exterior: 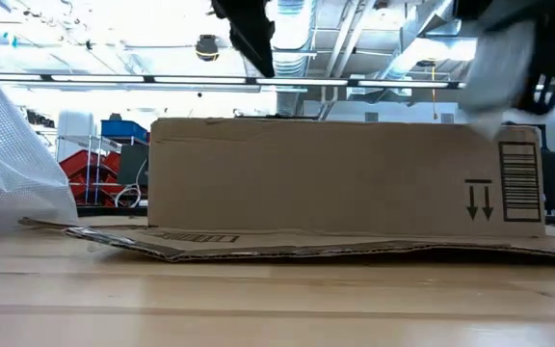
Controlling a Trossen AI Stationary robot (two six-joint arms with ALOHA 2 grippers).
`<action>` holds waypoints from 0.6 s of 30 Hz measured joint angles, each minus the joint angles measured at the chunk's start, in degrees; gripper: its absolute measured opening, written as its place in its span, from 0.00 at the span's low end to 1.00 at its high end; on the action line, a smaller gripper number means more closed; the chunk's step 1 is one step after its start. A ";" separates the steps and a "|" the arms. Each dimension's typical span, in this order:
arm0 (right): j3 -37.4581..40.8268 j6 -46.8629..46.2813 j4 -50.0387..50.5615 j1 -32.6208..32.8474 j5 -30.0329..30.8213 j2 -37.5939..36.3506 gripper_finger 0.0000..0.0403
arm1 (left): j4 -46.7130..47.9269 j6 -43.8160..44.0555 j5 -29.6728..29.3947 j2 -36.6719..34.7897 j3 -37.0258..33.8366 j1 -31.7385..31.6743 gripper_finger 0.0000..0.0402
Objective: Unpack boxes
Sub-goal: Break down the box until it is fully flat
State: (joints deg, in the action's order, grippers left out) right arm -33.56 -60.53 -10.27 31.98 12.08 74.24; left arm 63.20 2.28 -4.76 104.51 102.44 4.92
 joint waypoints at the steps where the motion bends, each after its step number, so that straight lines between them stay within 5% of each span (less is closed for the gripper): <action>1: 0.29 -1.35 -3.45 0.20 0.17 2.81 0.16 | 0.16 -0.04 0.00 0.00 0.04 0.24 0.51; 9: 0.46 -9.00 -20.07 0.56 0.89 20.36 0.19 | 3.11 -0.81 0.00 0.02 0.02 1.14 0.51; 14: 0.27 -9.71 -22.56 0.29 3.24 23.36 0.32 | 5.03 -1.36 -0.01 0.02 0.02 1.45 0.51; 18: 0.24 -1.87 -20.37 0.23 1.23 21.42 0.36 | 5.41 -1.99 -0.02 0.02 0.02 1.76 0.51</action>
State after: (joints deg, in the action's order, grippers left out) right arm -33.32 -62.40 -30.64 32.21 13.31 95.67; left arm 68.62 0.29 -4.78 104.53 102.45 6.67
